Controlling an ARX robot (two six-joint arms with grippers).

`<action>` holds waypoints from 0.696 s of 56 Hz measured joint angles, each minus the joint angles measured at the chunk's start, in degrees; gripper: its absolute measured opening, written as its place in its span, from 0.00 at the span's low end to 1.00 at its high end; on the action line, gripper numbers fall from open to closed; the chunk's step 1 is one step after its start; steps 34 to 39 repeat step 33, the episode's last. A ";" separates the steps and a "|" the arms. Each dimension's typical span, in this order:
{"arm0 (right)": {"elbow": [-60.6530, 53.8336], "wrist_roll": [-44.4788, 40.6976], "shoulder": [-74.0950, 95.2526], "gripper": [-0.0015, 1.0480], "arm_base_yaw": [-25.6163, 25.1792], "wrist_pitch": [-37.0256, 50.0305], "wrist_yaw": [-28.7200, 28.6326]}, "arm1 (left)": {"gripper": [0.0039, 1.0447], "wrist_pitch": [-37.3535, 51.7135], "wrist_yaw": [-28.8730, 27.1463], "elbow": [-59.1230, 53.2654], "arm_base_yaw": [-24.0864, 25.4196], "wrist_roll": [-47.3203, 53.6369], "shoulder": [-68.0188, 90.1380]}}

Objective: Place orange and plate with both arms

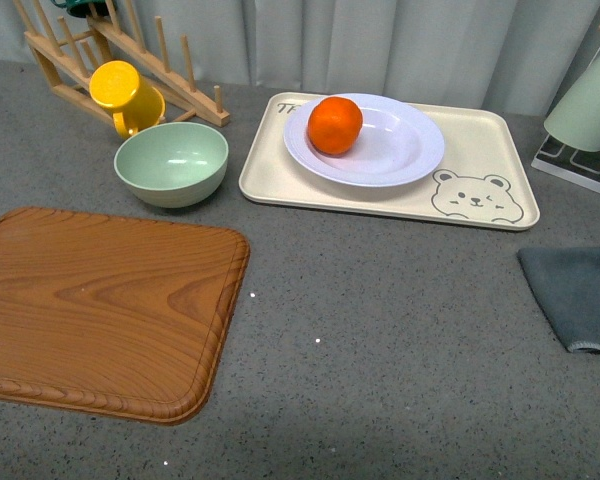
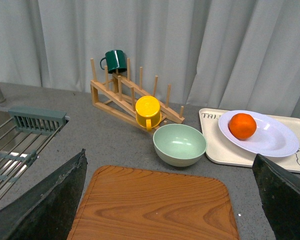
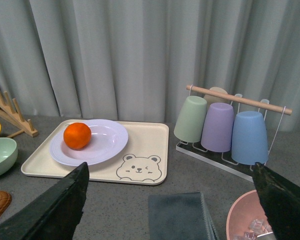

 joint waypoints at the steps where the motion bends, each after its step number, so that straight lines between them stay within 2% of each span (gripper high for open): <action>1: 0.00 0.00 0.00 0.93 -0.02 0.00 0.00 | 0.94 0.00 0.00 0.00 0.00 0.00 0.00; 4: 0.00 -0.04 0.00 0.91 0.00 0.00 0.02 | 0.94 0.00 0.00 0.00 0.00 0.02 0.00; 39: 0.00 -0.04 0.00 0.91 0.00 0.00 0.02 | 0.94 0.00 0.00 0.00 0.00 0.00 0.00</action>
